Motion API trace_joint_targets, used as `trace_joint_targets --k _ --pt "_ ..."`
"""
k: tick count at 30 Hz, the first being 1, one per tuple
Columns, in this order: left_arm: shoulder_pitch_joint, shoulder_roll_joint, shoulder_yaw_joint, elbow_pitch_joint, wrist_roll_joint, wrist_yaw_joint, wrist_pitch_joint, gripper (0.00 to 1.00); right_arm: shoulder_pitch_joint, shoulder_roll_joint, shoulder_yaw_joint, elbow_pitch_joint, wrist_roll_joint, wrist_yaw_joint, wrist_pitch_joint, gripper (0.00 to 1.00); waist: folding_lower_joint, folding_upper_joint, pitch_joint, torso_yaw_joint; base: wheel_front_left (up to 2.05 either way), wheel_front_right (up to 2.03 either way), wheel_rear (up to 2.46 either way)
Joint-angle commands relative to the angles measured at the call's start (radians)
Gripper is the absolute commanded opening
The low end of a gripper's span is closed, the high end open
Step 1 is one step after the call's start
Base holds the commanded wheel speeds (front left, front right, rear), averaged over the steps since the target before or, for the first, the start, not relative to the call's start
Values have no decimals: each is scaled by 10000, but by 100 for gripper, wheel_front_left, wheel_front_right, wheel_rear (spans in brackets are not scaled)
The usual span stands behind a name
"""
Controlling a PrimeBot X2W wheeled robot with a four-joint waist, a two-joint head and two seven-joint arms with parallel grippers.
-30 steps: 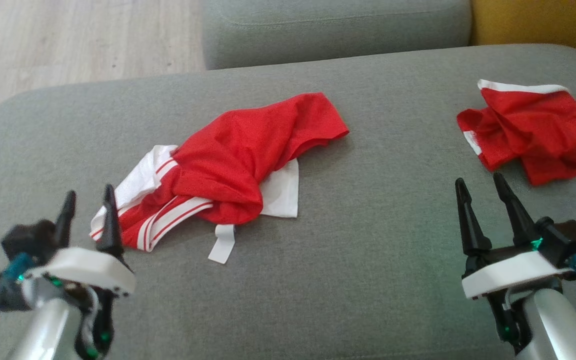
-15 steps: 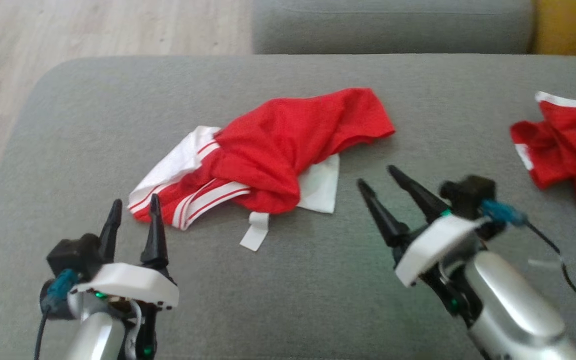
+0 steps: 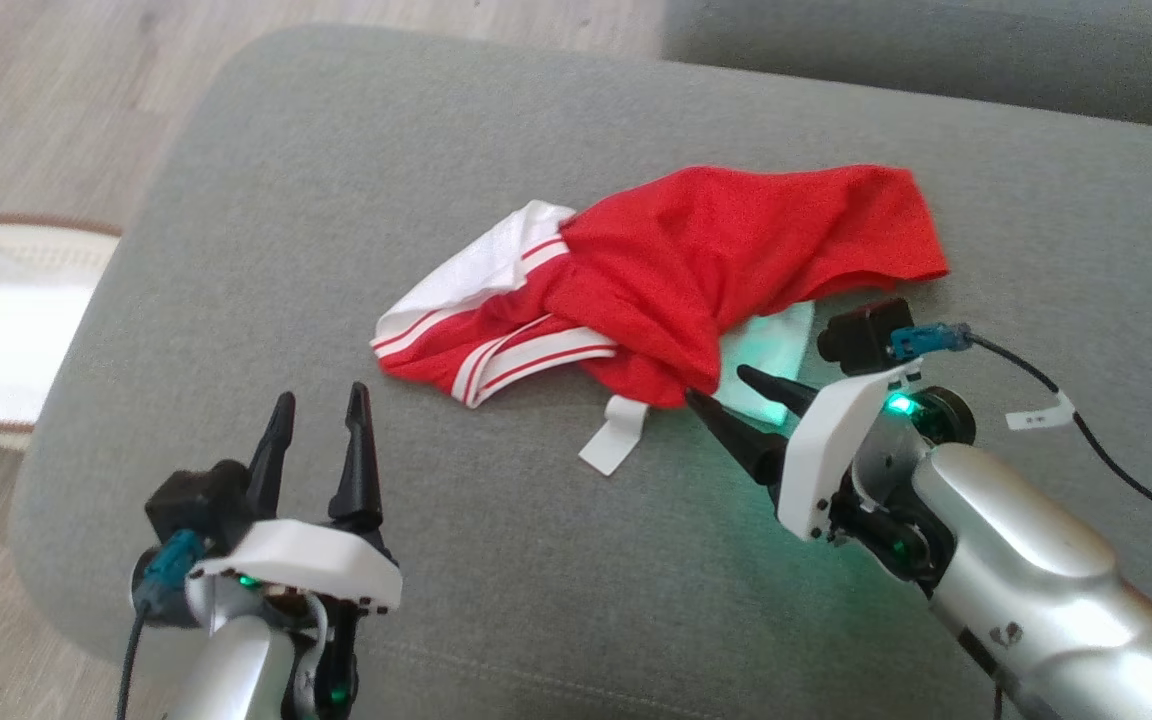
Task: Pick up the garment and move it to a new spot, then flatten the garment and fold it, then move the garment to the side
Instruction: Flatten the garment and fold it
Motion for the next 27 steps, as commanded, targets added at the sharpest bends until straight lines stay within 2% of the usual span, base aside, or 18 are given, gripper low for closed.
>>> trace_joint_targets --k 1,2,3,4,5,6,7,12,17,21,27 --pt "-542 2 474 -208 136 -69 -123 100 -403 -16 101 -91 276 71 -115 100 0 0 239 288 0 0 0" --pt "-553 -40 519 -183 175 -105 -123 100 -481 -19 191 20 334 71 -174 100 0 0 272 331 0 0 0" --pt "-564 -82 564 -156 209 -137 -123 100 -552 -10 255 147 404 71 -255 86 0 0 303 361 0 0 0" --pt "-578 -120 608 -132 245 -166 -123 100 -624 5 317 283 484 71 -329 54 0 0 337 382 0 0 0" --pt "-592 -155 652 -109 282 -192 -123 100 -707 -1 400 423 514 71 -404 36 0 0 361 393 0 0 0" --pt "-592 -155 652 -109 282 -192 -123 100 -707 -1 400 423 514 71 -404 36 0 0 361 393 0 0 0" --pt "-603 -189 695 -85 316 -216 -123 100 -800 -19 467 565 492 71 -526 0 0 0 379 394 0 0 0" --pt "-647 -336 883 -3 473 -343 -124 100 -1225 -150 724 712 576 71 -1317 0 0 0 425 301 0 0 0" --pt "-617 -440 1102 35 609 -467 -124 100 -1739 -960 1029 99 449 71 -1660 0 0 0 346 94 0 0 0" --pt "-545 -525 1189 10 710 -526 -124 100 -2515 -1848 937 -637 41 71 -1591 0 0 0 305 -18 0 0 0" --pt "-601 -635 1098 21 760 -689 -124 100 -3766 -2651 775 -1240 -349 71 -765 0 0 0 420 228 0 0 0"
